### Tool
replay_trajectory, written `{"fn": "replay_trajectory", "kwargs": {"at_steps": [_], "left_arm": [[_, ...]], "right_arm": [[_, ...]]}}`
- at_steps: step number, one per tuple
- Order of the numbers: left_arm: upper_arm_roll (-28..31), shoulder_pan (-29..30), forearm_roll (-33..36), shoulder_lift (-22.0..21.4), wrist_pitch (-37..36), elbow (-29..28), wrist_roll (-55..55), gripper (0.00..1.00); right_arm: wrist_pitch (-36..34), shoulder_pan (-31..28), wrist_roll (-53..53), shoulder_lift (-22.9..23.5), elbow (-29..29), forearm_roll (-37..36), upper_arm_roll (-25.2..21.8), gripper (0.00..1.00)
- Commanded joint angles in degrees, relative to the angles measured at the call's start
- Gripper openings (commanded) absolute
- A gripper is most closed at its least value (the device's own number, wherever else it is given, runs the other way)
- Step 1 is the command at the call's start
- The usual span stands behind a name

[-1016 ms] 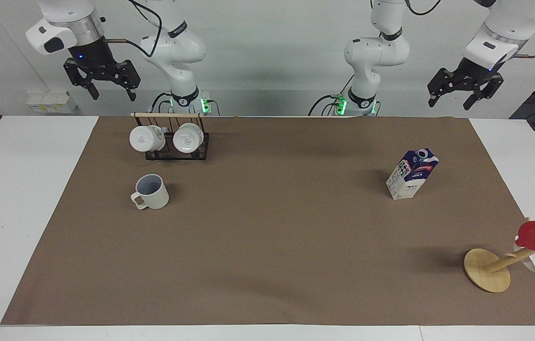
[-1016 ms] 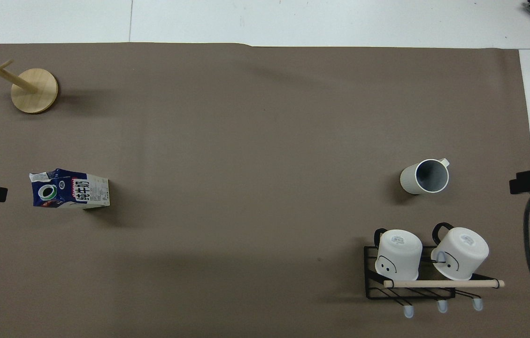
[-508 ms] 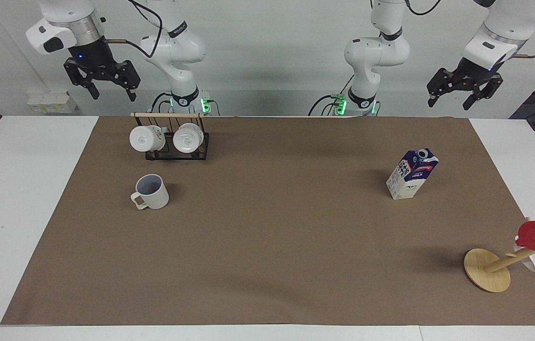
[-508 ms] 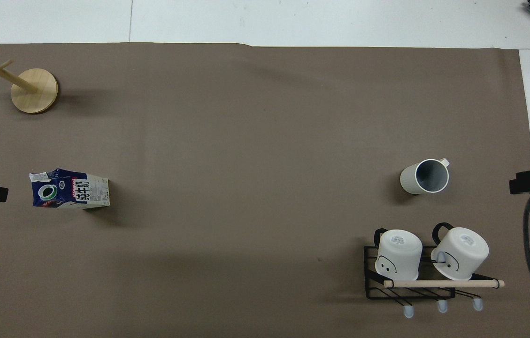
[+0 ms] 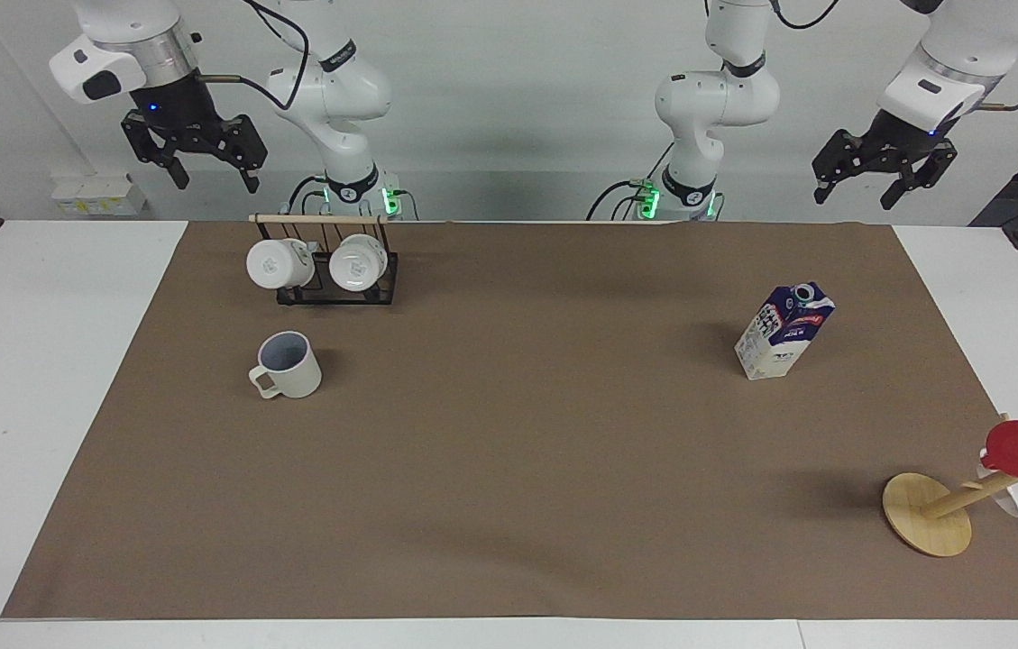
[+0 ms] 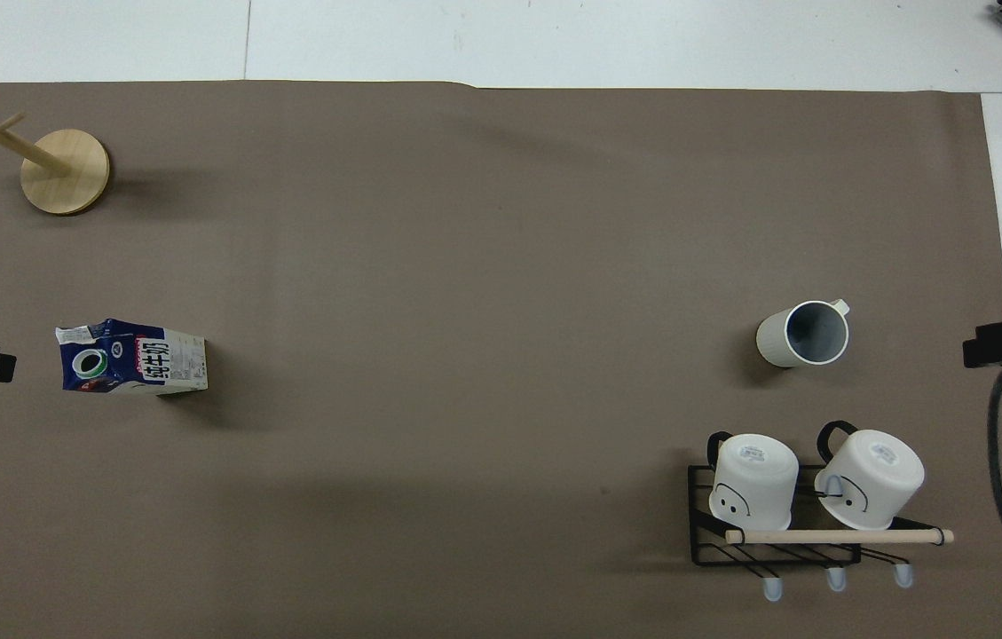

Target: Place cup and milk on table

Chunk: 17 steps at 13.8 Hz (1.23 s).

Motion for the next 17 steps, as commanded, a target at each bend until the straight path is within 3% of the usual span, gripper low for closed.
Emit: {"fn": "replay_trajectory", "kwargs": {"at_steps": [1,7,9,14,17], "left_arm": [[-0.19,0.0,1.13,-0.4,-0.44,0.38,-0.41,1.0],[-0.19,0.09,1.13,-0.4,-0.44,0.38,-0.41,1.0],[-0.28,0.01,1.13,-0.4,-0.44,0.38,-0.41,1.0],[-0.37,0.0,1.13,-0.4,0.35,0.38,-0.41,1.0],[-0.37,0.0,1.13,-0.4,0.09,0.29,-0.41,1.0]], "right_arm": [[0.77,-0.49,0.84,-1.69,-3.05,0.16,0.29,1.0],[11.21,0.04,-0.04,-1.25,-10.95,0.16,0.38,1.0],[17.87,0.74,0.14,-0.37,-16.03,0.16,0.46,1.0],[32.22,2.85,0.23,7.44,-21.94,0.16,0.55,1.0],[39.59,3.38,0.05,9.38,-26.15,0.16,0.46,1.0]]}}
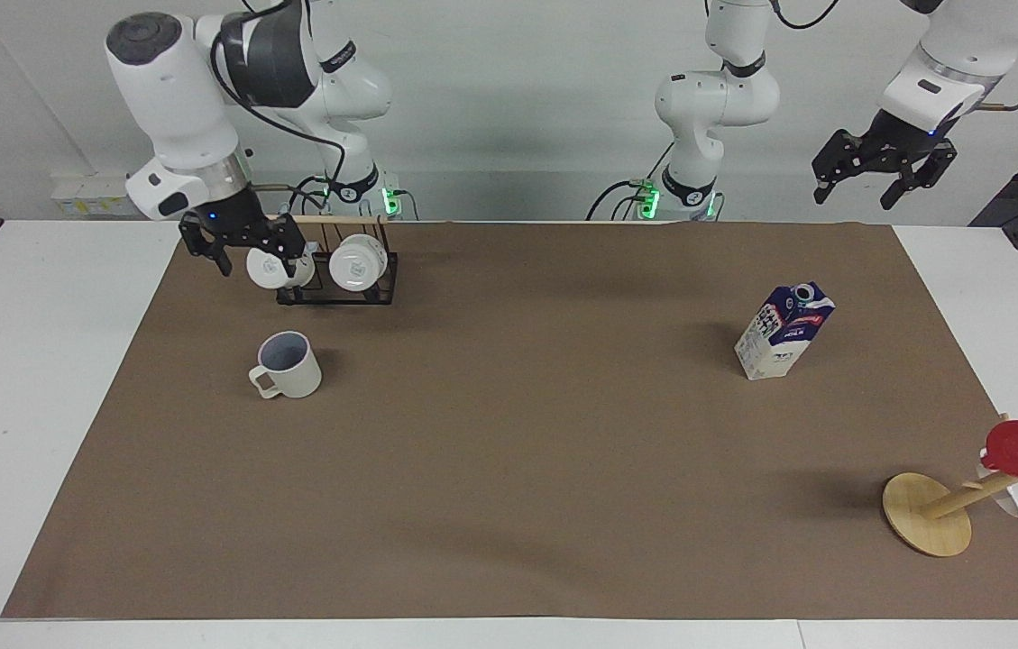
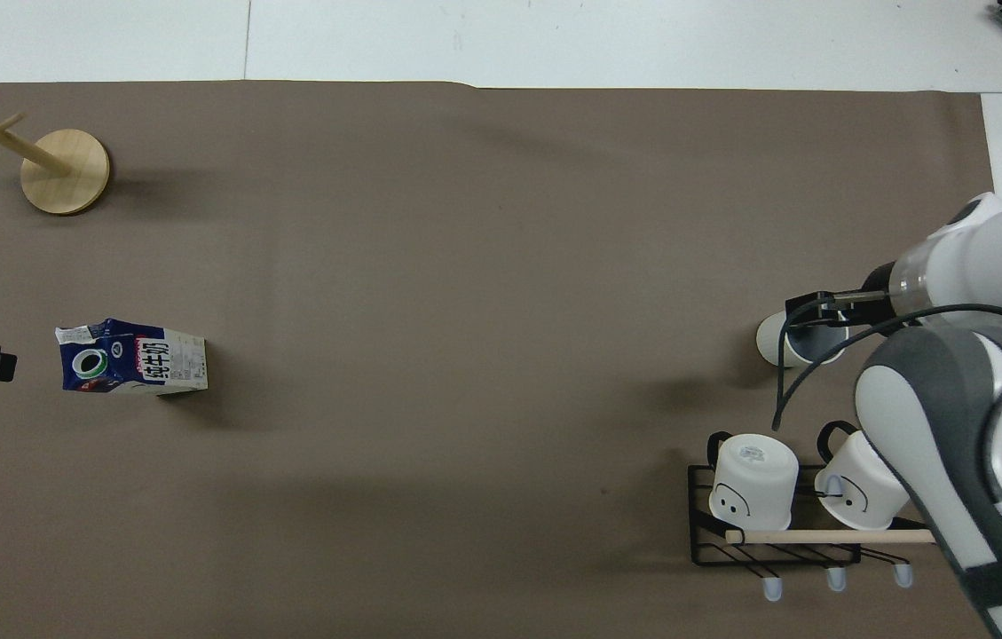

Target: Place cup and milk on table

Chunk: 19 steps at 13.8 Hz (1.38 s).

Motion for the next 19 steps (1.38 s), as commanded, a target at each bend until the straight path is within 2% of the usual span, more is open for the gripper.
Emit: {"fn": "replay_trajectory", "kwargs": {"at_steps": [1,4,7,11,12,13,17,19], "left_arm": [[-0.29,0.01,1.13,-0.39,-0.12,0.2,-0.41,1.0],[-0.29,0.01,1.13,-0.57,0.05,-0.06,-0.41,1.0],[-0.37,-0.34,1.13,-0.92,1.28,-1.2,-0.58,1.0],[-0.29,0.09,1.13,-0.83,7.15,-5.32,-0.58,1.0],[-0.2,0.18,1.13,-0.75,8.91,-6.47,-0.5,1.0],[-0.11,0.27,1.13,-0.57,10.41,-7.0,-0.41,1.0],[-0.02,0.27,1.13,-0.04,13.4,-9.19,-0.5,1.0],[-0.02,0.27,1.13,-0.13,14.38,-10.96,-0.5,1.0]], "right_arm": [[5.75,-0.06,-0.04,1.12,-3.59,0.15,-0.02,1.0],[8.93,0.02,-3.19,5.43,-4.21,0.15,-0.02,1.0],[12.53,-0.33,-3.73,5.71,-7.81,0.15,-0.02,1.0],[14.12,-0.24,-3.9,6.5,-8.34,0.15,-0.02,1.0],[14.21,-0.24,-4.08,6.5,-8.34,0.15,-0.02,0.89],[14.12,-0.33,-4.69,6.5,-8.26,0.15,-0.02,0.74],[14.03,-0.59,-5.49,6.67,-7.91,0.15,-0.02,0.0],[13.6,-0.42,-4.78,7.55,-6.51,0.76,-0.02,0.0]]}}
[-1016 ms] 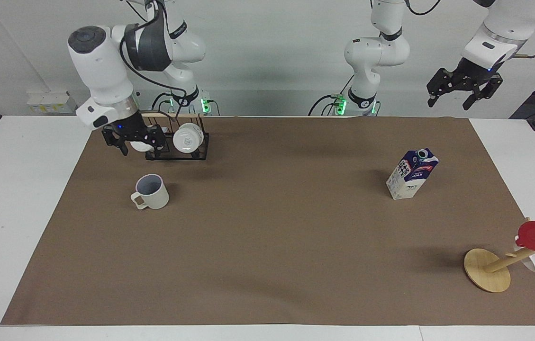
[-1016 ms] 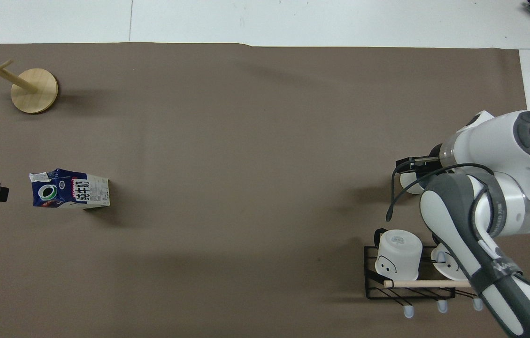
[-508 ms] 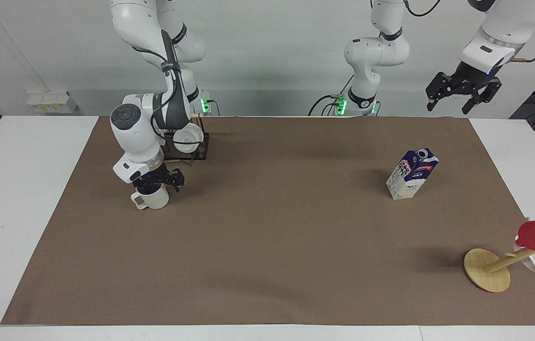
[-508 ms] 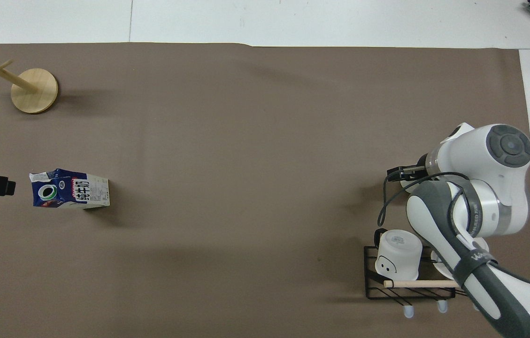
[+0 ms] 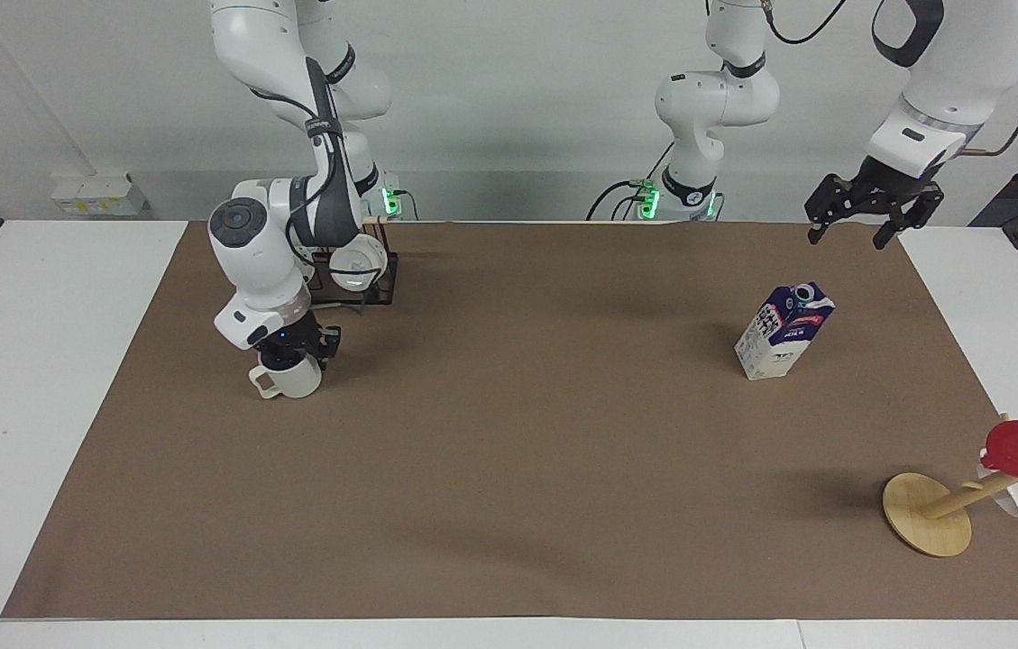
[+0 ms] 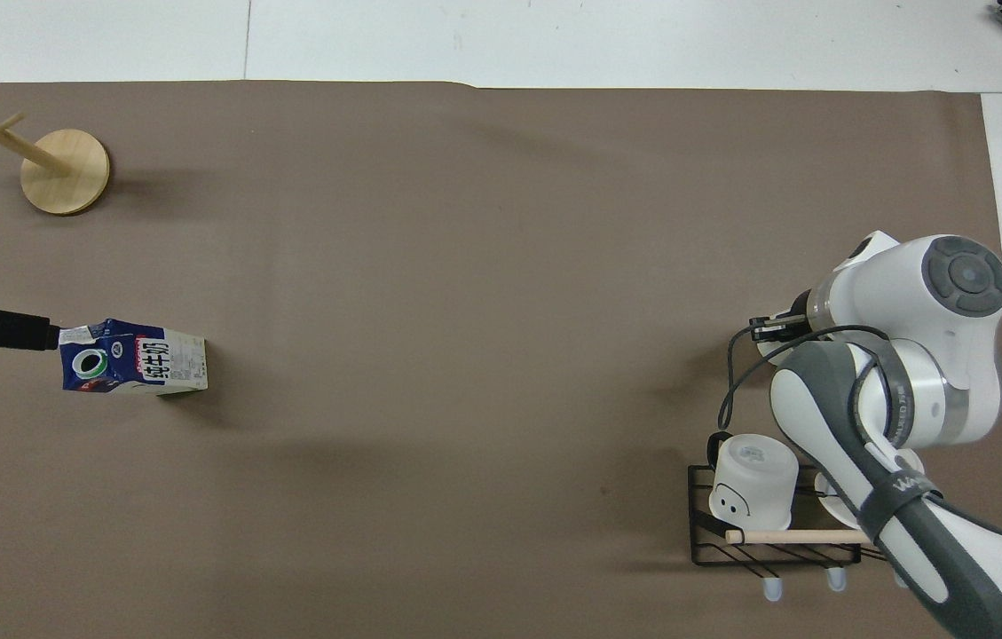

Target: Place cup and milk on table

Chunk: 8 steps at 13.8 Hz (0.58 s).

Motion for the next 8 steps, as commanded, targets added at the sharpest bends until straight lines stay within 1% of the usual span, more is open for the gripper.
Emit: {"fn": "replay_trajectory", "kwargs": {"at_steps": [1,3,5,8], "left_arm": [[-0.17,0.27,1.1,-1.01,2.56,-3.35,-0.49,1.0],[-0.17,0.27,1.1,-1.09,3.78,-4.67,-0.49,1.0],[-0.17,0.97,1.1,-1.09,5.1,-6.07,-0.49,1.0],[-0.17,0.97,1.1,-1.01,8.08,-8.36,-0.41,1.0]], "right_arm": [[0.01,-0.45,-0.37,1.05,1.89,0.93,0.19,0.0],[-1.3,-0.01,0.59,1.06,3.91,0.93,0.19,0.0],[-6.74,0.16,1.56,0.27,7.16,1.01,0.72,0.0],[-8.77,0.16,10.05,-1.23,10.24,1.02,2.91,0.0]]}}
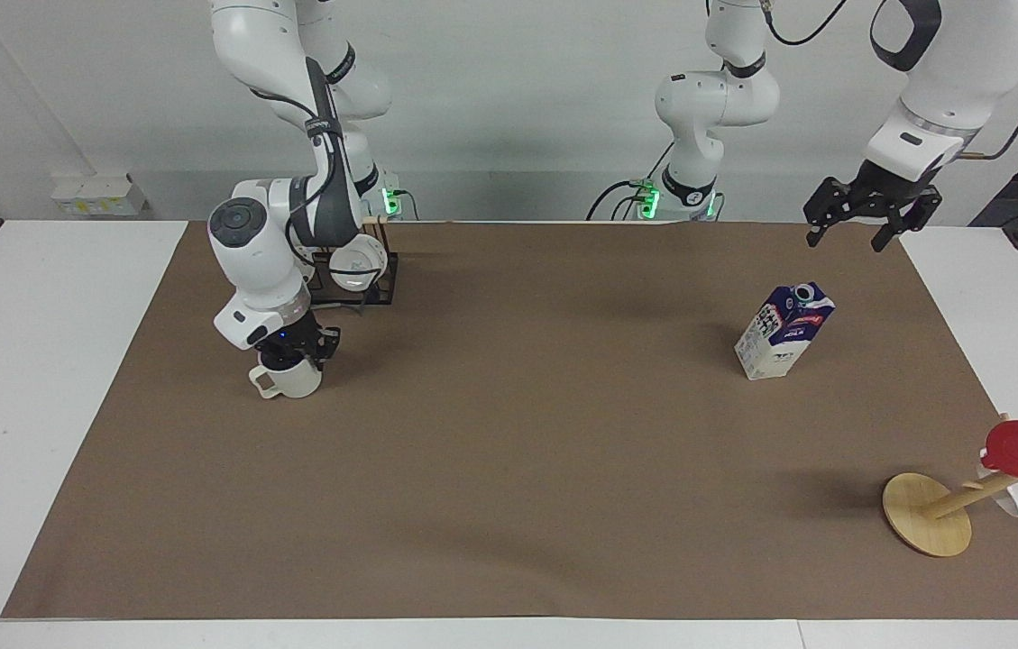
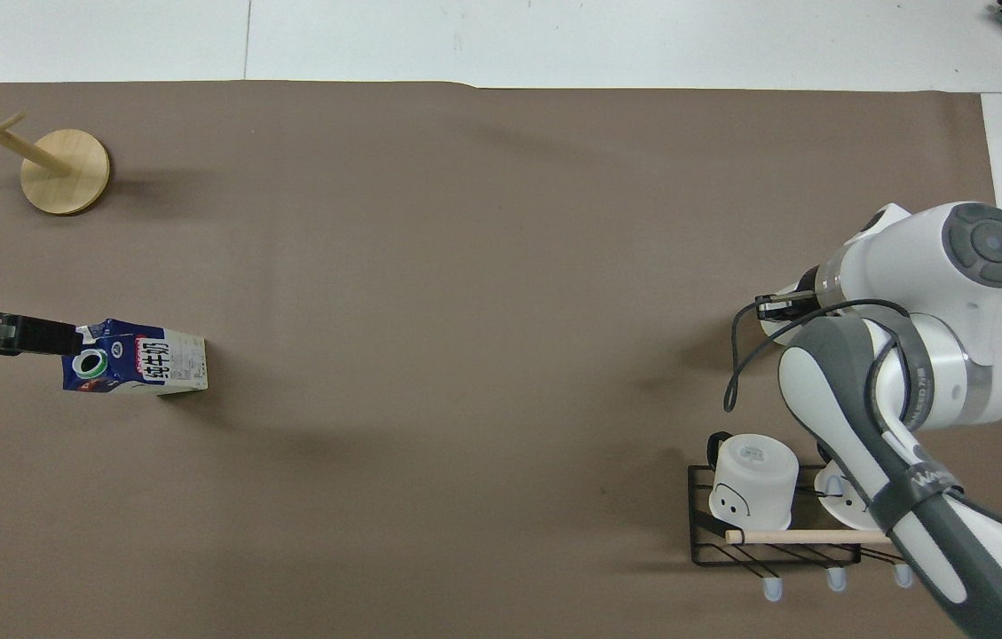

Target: Place cup and milk on table

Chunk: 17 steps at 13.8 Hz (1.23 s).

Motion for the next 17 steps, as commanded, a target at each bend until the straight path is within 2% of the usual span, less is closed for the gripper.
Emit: {"fn": "replay_trajectory", "kwargs": {"at_steps": [1,3,8,11,17], "left_arm": [[-0.3,0.46,1.09,-1.06,4.37,-3.44,-0.4,1.0],[-0.38,0.46,1.09,-0.88,5.26,-4.59,-0.49,1.0],[-0.3,0.46,1.09,-0.79,9.47,-8.89,-0.49,1.0],[-0.3,0.55,1.09,-0.79,12.38,-11.18,-0.49,1.0],[-0.38,0.46,1.09,-0.18,16.51,-13.56,-0.4,1.0]], "right_arm": [[-3.29,-0.03,10.09,-1.01,3.5,0.83,3.17,0.0],[-4.44,1.54,18.63,-0.75,5.53,0.05,5.2,0.0],[-3.48,11.38,34.1,0.56,6.86,-0.22,5.21,0.0],[-3.56,15.69,41.24,2.67,9.66,-0.31,5.21,0.0],[-1.27,23.86,54.15,7.76,11.42,-2.67,5.12,0.0]]}}
